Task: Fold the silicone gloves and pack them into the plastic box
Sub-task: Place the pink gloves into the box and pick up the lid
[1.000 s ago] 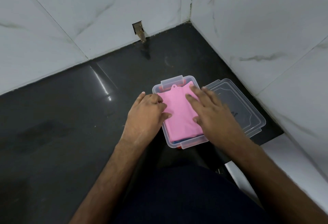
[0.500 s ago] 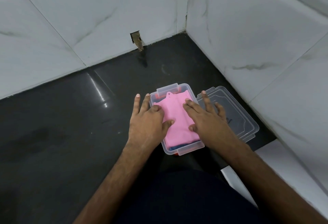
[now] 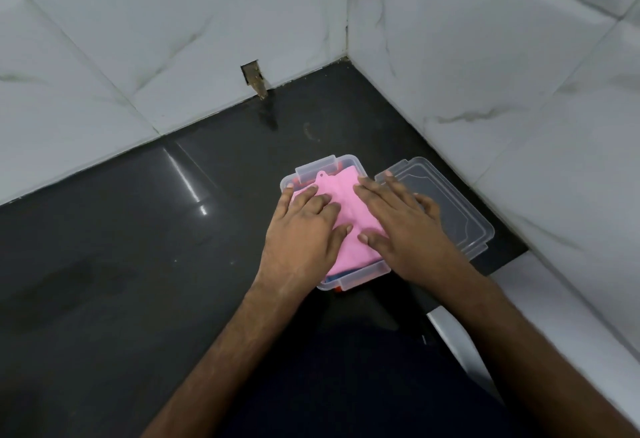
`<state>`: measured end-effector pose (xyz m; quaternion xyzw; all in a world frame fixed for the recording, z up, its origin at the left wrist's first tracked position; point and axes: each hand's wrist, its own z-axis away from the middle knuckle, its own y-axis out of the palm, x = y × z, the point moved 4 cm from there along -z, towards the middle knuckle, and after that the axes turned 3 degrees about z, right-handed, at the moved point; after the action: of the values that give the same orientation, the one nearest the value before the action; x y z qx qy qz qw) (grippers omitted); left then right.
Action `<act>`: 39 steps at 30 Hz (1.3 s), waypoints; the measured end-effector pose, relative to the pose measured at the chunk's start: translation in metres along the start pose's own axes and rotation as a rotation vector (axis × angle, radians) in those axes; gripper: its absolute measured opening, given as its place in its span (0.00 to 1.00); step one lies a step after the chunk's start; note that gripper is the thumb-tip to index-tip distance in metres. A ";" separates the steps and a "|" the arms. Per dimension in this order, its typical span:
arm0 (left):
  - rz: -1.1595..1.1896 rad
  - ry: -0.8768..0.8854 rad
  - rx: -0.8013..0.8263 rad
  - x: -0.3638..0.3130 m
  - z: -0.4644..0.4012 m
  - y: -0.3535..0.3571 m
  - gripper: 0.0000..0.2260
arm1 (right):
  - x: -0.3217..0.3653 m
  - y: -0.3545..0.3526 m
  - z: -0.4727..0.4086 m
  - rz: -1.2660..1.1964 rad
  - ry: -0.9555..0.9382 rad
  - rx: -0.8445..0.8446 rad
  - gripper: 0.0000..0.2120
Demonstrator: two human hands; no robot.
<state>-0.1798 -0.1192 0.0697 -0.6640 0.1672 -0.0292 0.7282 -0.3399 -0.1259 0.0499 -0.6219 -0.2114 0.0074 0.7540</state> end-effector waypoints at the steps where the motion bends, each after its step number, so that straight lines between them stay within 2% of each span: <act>1: 0.015 0.025 -0.015 -0.006 -0.001 -0.001 0.23 | -0.002 -0.002 0.006 -0.031 0.015 -0.029 0.33; 6: 0.107 0.146 -0.054 -0.037 -0.010 -0.003 0.20 | -0.031 -0.015 0.032 -0.271 0.201 -0.167 0.30; 11: 0.138 0.243 -0.054 -0.068 -0.031 0.005 0.21 | -0.071 -0.019 0.048 -0.294 0.346 -0.206 0.30; 17: 0.132 0.330 0.012 -0.115 -0.059 0.022 0.20 | -0.119 -0.007 0.063 -0.193 0.448 -0.103 0.31; 19: 0.266 0.346 0.041 -0.133 -0.062 0.028 0.16 | -0.132 -0.002 0.063 -0.186 0.469 -0.047 0.32; 21: 0.584 0.251 0.072 -0.153 -0.062 0.030 0.12 | -0.143 0.003 0.061 -0.219 0.479 -0.034 0.31; 23: 0.770 0.122 0.122 -0.168 -0.061 0.037 0.16 | -0.148 0.006 0.057 -0.226 0.487 -0.030 0.30; 28: 0.876 -0.305 0.338 -0.160 -0.069 0.077 0.34 | -0.157 0.010 0.042 -0.262 0.442 0.054 0.31; 31: 0.987 -0.467 0.349 -0.152 -0.065 0.091 0.36 | -0.161 0.007 0.035 -0.302 0.399 0.037 0.31; 36: 1.049 -0.544 0.282 -0.148 -0.070 0.091 0.35 | -0.162 0.004 0.023 -0.420 0.404 0.016 0.33; 39: 1.090 -0.522 0.220 -0.147 -0.072 0.085 0.30 | -0.159 -0.003 0.023 -0.494 0.395 -0.071 0.25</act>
<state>-0.3541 -0.1392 0.0118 -0.3893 0.2951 0.4939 0.7193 -0.4930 -0.1485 0.0066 -0.5671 -0.2055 -0.3040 0.7374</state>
